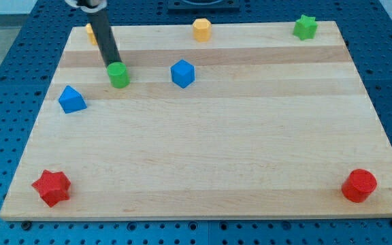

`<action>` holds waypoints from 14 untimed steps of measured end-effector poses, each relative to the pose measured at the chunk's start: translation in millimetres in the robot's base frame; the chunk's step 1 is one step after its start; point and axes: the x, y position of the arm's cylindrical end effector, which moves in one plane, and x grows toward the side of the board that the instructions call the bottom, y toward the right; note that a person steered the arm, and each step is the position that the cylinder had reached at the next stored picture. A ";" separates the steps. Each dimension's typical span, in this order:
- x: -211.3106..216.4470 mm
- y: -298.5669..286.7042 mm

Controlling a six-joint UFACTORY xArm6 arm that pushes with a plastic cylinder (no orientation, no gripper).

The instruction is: Move the green circle towards bottom center of the board

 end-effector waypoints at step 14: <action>184.1 137.3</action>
